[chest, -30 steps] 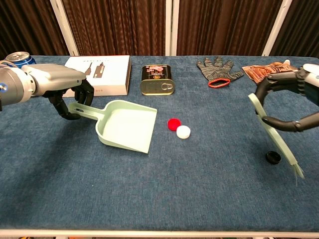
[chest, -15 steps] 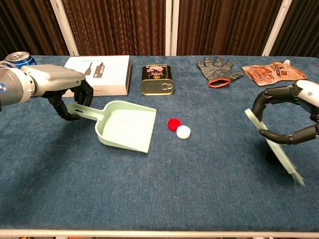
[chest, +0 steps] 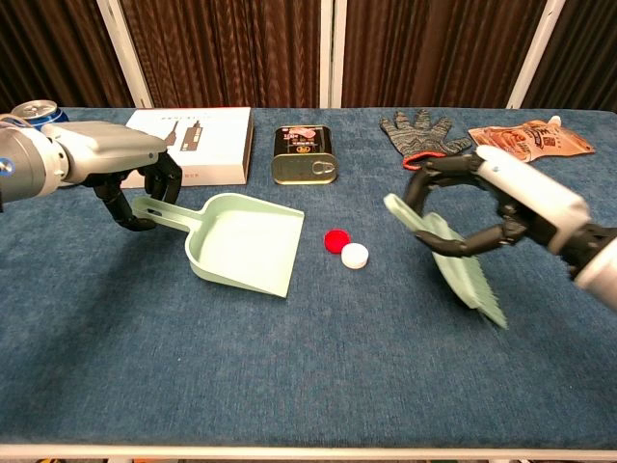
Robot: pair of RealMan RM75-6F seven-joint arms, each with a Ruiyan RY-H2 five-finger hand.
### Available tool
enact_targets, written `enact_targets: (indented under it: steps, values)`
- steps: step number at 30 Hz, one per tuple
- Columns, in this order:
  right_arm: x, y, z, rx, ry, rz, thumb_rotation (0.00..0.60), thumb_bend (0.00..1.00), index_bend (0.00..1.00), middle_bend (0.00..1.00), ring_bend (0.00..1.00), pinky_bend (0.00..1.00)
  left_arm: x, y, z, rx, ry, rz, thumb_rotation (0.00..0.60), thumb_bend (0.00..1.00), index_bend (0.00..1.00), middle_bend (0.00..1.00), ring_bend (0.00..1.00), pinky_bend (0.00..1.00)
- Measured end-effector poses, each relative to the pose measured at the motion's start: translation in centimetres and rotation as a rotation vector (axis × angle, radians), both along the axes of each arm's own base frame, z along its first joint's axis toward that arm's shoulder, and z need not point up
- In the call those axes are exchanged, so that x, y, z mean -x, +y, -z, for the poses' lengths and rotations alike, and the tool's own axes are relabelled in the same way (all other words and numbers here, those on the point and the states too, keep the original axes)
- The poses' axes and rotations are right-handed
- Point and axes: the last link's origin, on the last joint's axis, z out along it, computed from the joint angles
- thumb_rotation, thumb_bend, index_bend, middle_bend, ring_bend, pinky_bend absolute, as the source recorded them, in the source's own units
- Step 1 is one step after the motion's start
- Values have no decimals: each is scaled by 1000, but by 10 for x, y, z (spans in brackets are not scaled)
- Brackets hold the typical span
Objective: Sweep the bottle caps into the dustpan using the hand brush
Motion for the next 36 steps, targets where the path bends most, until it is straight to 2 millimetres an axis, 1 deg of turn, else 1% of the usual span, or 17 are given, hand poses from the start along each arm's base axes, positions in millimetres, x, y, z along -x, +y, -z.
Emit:
enact_targets:
  steps: [4,9,18,25,36]
  values:
    - [-15,-11,13,-4,-37,-3,600,807,785,679,298,126,-2,0,1,5,0,1,600,343,514,498,361,251]
    - [-33,-24,29,-20,-82,-2,600,816,786,679,298,127,-3,0,2,10,-2,0,600,343,514,499,361,251]
    - [-67,-39,49,-54,-158,-11,600,829,786,679,298,127,-7,0,3,16,-9,-1,600,343,514,499,361,251]
    - [-84,-43,58,-77,-205,-16,600,835,786,679,298,127,-10,-2,6,28,-15,2,600,343,514,499,361,251]
    - [-106,-43,69,-125,-265,-31,600,839,788,679,298,126,-13,-4,8,36,-10,16,600,343,514,499,361,252]
